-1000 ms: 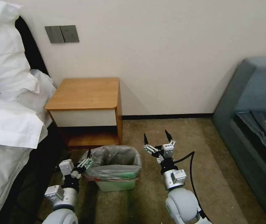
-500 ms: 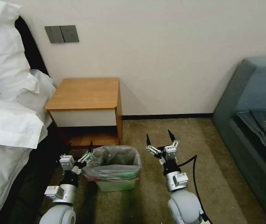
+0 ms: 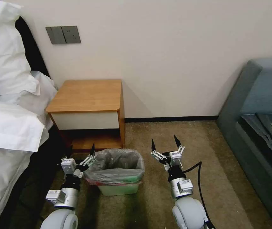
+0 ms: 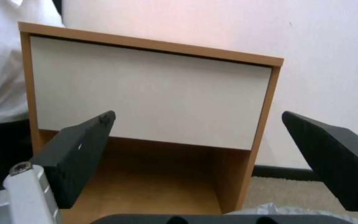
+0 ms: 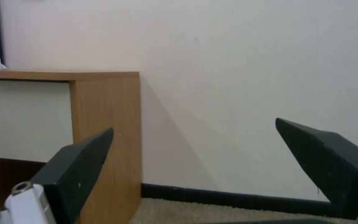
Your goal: Pick up the garbage bag from the table and place it over the trash can.
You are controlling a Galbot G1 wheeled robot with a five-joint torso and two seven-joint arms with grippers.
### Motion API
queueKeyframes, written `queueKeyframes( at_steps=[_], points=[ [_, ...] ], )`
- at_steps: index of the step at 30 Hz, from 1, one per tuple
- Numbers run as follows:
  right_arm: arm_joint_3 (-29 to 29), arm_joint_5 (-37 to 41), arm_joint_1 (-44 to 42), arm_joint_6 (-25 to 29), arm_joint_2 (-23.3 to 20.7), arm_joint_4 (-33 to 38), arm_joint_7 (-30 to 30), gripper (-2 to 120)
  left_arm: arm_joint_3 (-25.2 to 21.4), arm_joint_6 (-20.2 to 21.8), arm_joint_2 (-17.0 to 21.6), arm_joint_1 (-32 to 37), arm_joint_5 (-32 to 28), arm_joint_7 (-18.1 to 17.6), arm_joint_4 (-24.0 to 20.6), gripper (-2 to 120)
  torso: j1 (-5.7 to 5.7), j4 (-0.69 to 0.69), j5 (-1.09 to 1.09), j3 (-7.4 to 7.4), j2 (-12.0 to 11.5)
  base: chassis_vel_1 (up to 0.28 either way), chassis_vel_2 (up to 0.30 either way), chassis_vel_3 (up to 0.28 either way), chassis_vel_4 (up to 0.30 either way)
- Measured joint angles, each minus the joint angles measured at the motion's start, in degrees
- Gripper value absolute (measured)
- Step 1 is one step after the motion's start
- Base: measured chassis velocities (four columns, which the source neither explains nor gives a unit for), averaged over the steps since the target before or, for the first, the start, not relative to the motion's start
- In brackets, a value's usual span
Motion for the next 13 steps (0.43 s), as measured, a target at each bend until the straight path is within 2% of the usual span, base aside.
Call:
queueKeyframes(
  at_steps=[13],
  points=[
    [-0.03, 0.05, 0.03, -0.01, -0.02, 0.00, 0.05, 100, 0.01, 0.12, 0.00, 0.02, -0.02, -0.09, 0.00, 100, 0.00, 0.00, 0.00, 0.00, 0.00, 0.000, 0.000, 0.000, 0.000]
  ],
)
